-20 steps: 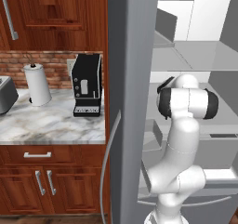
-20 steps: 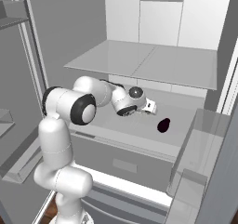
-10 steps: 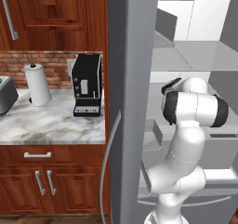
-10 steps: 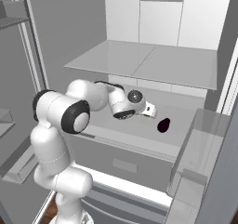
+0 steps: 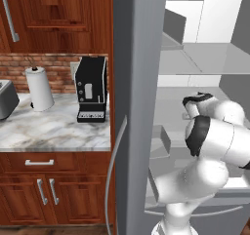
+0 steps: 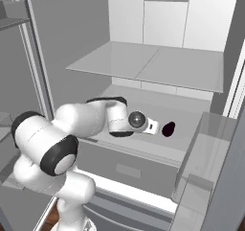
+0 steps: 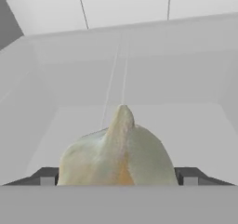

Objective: Retrieve the bottle and the shaker from the cabinet and place them next to the mixing bowl on the counter. Then add garlic from the fridge to the mixing bowl.

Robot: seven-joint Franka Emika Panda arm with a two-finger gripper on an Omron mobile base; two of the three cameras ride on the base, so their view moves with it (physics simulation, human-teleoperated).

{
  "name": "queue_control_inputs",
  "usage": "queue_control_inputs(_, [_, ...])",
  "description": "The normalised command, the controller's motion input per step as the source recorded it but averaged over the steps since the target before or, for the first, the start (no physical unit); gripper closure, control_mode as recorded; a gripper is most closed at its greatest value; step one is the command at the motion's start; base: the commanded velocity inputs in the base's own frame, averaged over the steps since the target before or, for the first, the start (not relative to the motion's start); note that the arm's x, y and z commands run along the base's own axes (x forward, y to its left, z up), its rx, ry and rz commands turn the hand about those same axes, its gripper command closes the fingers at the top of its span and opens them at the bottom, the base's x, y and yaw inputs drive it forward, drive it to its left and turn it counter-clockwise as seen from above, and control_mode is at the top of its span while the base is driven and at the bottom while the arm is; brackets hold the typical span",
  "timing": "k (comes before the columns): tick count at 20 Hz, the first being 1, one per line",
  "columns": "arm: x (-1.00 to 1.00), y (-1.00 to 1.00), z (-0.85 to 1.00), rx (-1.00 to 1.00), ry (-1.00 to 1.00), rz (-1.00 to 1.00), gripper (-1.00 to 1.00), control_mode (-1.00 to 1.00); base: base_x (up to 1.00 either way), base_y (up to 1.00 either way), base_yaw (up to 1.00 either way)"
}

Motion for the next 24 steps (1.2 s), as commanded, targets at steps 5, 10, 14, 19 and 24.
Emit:
queue_control_inputs(5, [-0.66, -0.01, 0.67, -0.03, 0.07, 0.03, 1.00, -1.00, 0.00, 0.00, 0.00])
queue_control_inputs(10, [-0.37, 0.00, 0.90, -0.10, 0.17, 0.01, 1.00, -1.00, 0.00, 0.00, 0.00])
queue_control_inputs(14, [-0.28, 0.00, 0.86, -0.12, 0.20, 0.01, 1.00, -1.00, 0.00, 0.00, 0.00])
queue_control_inputs(19, [-0.60, -0.23, 0.66, -0.02, 0.14, 0.03, 1.00, -1.00, 0.00, 0.00, 0.00])
queue_control_inputs(24, [-0.85, -0.20, 0.30, 0.11, -0.02, 0.08, 1.00, -1.00, 0.00, 0.00, 0.00])
